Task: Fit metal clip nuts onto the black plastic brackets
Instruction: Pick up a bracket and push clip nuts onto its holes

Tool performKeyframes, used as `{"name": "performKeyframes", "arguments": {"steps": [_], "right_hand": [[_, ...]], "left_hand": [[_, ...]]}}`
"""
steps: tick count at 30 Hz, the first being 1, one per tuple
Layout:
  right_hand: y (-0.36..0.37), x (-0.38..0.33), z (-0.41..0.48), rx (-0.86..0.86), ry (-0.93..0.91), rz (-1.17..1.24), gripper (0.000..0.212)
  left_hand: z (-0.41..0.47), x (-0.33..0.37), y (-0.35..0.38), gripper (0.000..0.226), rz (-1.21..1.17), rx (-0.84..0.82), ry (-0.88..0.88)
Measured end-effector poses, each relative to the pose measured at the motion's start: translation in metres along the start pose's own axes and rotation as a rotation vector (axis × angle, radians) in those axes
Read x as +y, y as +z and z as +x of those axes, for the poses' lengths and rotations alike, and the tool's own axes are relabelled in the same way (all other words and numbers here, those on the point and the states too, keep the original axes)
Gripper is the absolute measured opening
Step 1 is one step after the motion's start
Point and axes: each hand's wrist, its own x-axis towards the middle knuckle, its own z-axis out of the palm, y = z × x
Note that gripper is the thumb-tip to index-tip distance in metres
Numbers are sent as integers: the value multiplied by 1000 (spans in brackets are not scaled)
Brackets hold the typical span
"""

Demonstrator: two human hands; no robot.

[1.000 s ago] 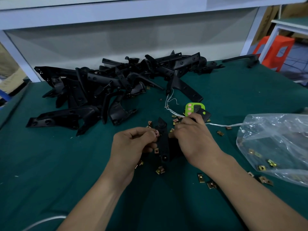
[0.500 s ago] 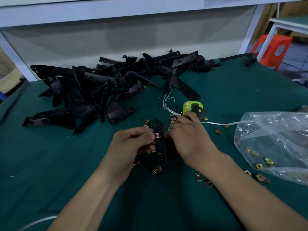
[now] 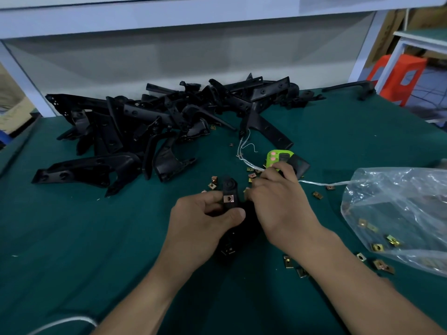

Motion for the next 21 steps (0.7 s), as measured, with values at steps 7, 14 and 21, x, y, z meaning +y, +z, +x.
{"name": "performKeyframes", "arguments": {"steps": [7, 14, 21], "right_hand": [[4, 9, -6, 332, 70, 355, 47], [-6, 18, -6, 502, 466, 1401, 83], [1, -22, 3, 152, 655, 2157, 22]], "left_hand": [[11, -3, 1, 16, 132, 290, -34], [21, 0, -12, 12, -407, 325, -307], [7, 4, -4, 8, -82, 89, -100]]}}
